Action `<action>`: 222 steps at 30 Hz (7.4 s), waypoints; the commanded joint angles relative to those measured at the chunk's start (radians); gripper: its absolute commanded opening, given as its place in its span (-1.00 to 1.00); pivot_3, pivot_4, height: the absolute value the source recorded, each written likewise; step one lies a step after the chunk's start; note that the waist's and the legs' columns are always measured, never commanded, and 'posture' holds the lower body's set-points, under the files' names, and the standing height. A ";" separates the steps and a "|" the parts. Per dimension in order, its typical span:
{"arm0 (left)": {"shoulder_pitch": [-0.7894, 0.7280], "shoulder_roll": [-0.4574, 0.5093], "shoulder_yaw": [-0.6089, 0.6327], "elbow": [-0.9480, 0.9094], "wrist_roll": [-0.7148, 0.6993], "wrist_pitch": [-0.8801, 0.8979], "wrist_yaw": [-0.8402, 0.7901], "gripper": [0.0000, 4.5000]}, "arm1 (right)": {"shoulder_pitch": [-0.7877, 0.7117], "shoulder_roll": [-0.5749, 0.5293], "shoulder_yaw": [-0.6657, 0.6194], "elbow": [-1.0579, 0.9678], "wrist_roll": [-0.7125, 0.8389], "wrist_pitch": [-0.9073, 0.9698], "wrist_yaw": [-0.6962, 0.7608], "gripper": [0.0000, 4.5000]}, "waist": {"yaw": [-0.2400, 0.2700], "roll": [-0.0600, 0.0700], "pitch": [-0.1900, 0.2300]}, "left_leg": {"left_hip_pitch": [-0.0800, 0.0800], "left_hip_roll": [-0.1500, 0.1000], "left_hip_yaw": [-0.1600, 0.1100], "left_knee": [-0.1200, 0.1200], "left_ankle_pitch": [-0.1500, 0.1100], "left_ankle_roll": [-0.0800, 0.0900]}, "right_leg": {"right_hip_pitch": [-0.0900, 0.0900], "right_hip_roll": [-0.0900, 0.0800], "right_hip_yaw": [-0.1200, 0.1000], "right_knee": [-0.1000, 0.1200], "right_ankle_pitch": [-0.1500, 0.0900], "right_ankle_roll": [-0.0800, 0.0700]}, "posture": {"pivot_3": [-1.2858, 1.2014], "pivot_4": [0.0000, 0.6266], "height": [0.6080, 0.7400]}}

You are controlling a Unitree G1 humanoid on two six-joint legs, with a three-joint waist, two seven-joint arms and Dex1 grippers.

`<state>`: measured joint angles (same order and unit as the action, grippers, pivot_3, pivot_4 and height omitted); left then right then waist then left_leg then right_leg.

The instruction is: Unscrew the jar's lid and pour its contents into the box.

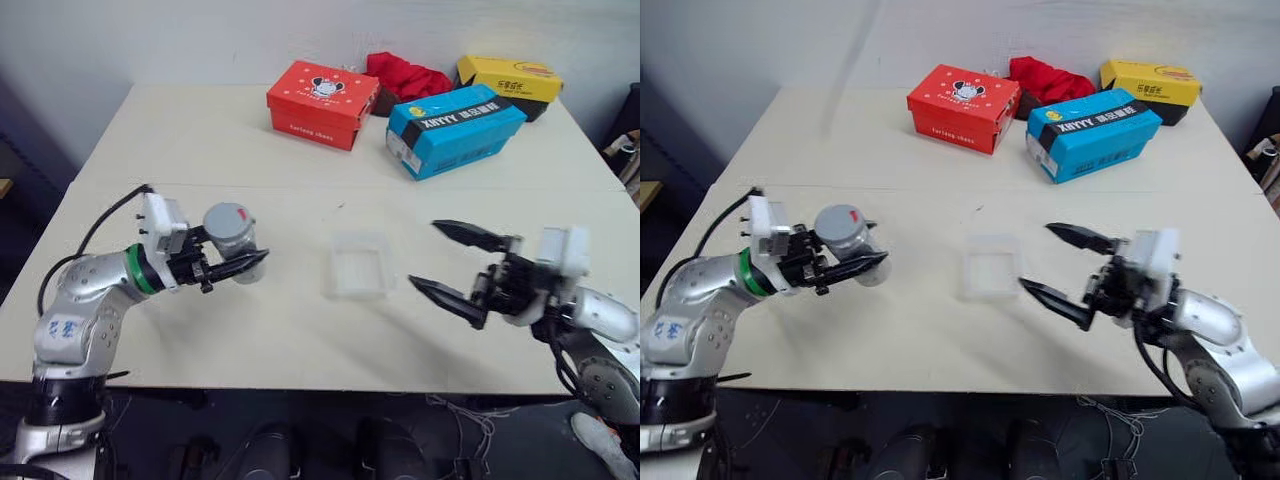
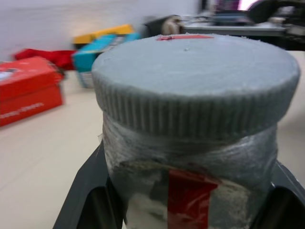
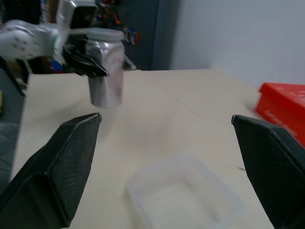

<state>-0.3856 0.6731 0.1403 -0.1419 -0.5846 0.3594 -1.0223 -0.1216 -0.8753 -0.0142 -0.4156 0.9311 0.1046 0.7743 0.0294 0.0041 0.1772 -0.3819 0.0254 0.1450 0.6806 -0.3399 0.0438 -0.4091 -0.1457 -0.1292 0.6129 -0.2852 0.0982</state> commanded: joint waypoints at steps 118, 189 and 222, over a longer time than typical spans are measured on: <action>-0.165 -0.201 -0.194 -0.013 0.106 -0.022 -0.039 0.05 | -0.664 0.373 0.114 0.097 -0.243 0.565 0.171 0.98 | -0.036 -0.006 0.002 | -0.007 0.001 0.003 0.005 0.007 0.006 | -0.003 0.013 -0.004 0.005 0.004 0.007 | 0.03 -0.52 1.00; -0.140 -0.186 -0.196 -0.023 0.106 -0.012 -0.042 0.05 | -0.619 0.576 -0.131 0.187 0.184 0.789 0.062 0.14 | -0.031 -0.006 0.002 | -0.007 0.000 0.002 0.005 0.007 0.007 | -0.003 0.013 -0.004 0.006 0.004 0.007 | 0.03 -0.52 1.00; -0.489 -0.180 -0.282 0.337 0.405 -0.151 0.110 0.05 | 0.063 0.127 -0.429 0.463 -0.325 -0.023 0.261 0.98 | -0.030 -0.007 0.002 | -0.004 0.000 0.003 0.003 0.013 0.004 | -0.002 0.012 0.008 0.005 0.005 0.008 | 0.03 -0.52 1.00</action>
<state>-0.8447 0.4904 -0.1298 0.1834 -0.2333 0.2856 -0.9311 -0.0907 -0.7165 -0.4405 0.2108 0.5621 0.0378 1.0046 -0.0006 -0.0026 0.1792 -0.3858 0.0254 0.1480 0.6838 -0.3267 0.0478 -0.4106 -0.1326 -0.1214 0.6180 -0.2806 0.1065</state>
